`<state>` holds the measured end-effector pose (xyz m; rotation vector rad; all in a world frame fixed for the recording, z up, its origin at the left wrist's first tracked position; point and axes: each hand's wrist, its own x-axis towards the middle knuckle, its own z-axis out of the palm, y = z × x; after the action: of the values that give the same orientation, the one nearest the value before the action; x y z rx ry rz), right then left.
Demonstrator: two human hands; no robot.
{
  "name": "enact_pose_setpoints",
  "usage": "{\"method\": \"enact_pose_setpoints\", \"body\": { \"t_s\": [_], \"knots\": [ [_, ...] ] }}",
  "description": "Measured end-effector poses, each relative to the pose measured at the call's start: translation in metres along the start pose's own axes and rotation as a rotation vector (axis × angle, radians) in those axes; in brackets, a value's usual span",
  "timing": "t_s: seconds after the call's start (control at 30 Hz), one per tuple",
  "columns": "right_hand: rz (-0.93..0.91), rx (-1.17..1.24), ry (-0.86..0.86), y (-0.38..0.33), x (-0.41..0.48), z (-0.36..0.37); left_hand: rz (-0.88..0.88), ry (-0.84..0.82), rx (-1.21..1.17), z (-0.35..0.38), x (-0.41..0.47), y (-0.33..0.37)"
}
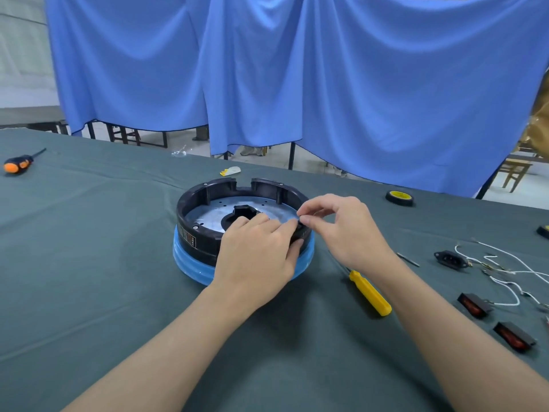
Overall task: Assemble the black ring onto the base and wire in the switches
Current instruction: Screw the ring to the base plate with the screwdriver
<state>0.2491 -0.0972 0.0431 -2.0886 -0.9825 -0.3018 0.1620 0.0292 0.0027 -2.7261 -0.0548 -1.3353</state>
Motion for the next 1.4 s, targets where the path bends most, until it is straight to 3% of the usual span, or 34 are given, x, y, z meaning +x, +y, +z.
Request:
{"method": "enact_pose_setpoints", "body": {
  "t_s": [0.43, 0.63, 0.87, 1.0, 1.13, 1.2, 1.3, 1.37, 1.4],
  "knots": [
    [-0.033, -0.043, 0.013, 0.002, -0.006, 0.000, -0.006, -0.001, -0.009, -0.002, -0.001, 0.000],
    [-0.128, -0.087, 0.155, 0.007, -0.009, 0.002, -0.012, -0.017, -0.025, -0.002, -0.001, 0.000],
    [-0.078, -0.163, 0.011, 0.006, -0.008, 0.000, -0.006, -0.012, 0.001, -0.001, -0.002, -0.001],
    [-0.100, -0.188, 0.042, 0.004, -0.008, -0.004, 0.008, 0.002, 0.028, -0.001, -0.003, 0.000],
    [-0.064, -0.202, -0.134, 0.003, -0.011, -0.008, 0.029, 0.025, 0.080, -0.002, -0.003, 0.002],
    [-0.059, -0.198, -0.081, 0.002, -0.011, -0.012, 0.030, 0.006, 0.101, -0.003, -0.004, 0.003],
    [0.136, -0.047, 0.140, 0.003, -0.012, -0.018, 0.044, -0.077, 0.143, -0.003, -0.005, 0.008],
    [0.408, 0.197, 0.142, 0.004, -0.013, -0.024, 0.043, -0.113, 0.155, -0.001, -0.007, 0.012],
    [0.487, 0.206, 0.089, 0.006, -0.015, -0.026, 0.037, -0.122, 0.162, -0.001, -0.007, 0.014]
  ]
}}
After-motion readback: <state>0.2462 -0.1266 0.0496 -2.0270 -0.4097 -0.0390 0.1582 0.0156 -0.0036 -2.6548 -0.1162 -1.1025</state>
